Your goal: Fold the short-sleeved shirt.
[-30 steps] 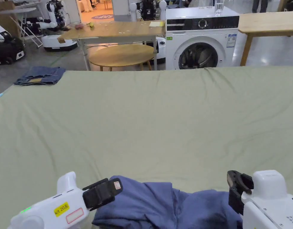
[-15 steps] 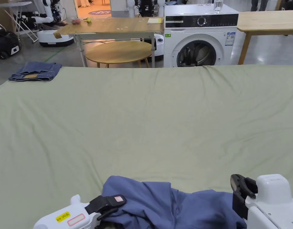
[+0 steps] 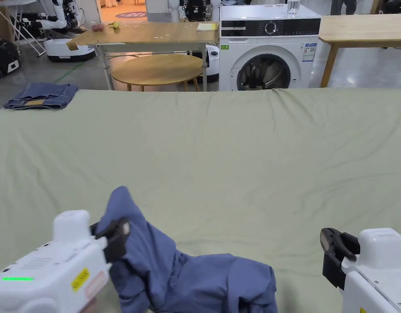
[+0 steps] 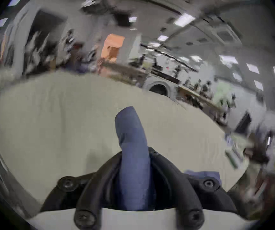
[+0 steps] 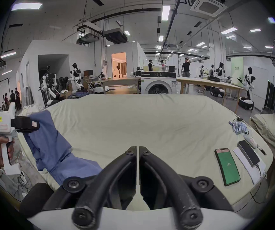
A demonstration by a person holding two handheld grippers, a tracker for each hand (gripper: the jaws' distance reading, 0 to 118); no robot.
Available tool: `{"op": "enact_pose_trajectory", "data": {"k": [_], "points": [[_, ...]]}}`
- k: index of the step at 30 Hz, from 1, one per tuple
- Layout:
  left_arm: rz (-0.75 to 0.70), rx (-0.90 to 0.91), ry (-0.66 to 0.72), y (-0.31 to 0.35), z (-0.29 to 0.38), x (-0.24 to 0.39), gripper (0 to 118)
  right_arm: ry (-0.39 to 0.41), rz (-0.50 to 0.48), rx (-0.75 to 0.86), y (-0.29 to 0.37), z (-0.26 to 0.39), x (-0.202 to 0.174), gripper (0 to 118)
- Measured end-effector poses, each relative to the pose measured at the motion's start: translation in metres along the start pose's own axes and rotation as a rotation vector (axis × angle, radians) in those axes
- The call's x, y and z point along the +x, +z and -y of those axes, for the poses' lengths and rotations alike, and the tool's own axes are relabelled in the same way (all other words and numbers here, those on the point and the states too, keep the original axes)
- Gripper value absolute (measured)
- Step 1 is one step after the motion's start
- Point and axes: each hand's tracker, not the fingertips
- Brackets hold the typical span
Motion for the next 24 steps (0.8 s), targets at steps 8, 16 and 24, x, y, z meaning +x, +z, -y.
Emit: {"op": "enact_pose_trajectory", "data": {"k": [8, 16, 24], "points": [[0.04, -0.141, -0.673, -0.044, 0.069, 0.153, 11, -0.019, 0.032, 0.004, 0.016, 0.009, 0.017, 1], [0.208, -0.176, -0.487, -0.022, 0.059, 0.156, 92, -0.033, 0.033, 0.001, 0.021, 0.015, 0.02, 1], [0.257, -0.123, -0.051, -0.01, -0.003, 0.094, 103, -0.03, 0.003, -0.018, 0.015, 0.008, 0.012, 1]]}}
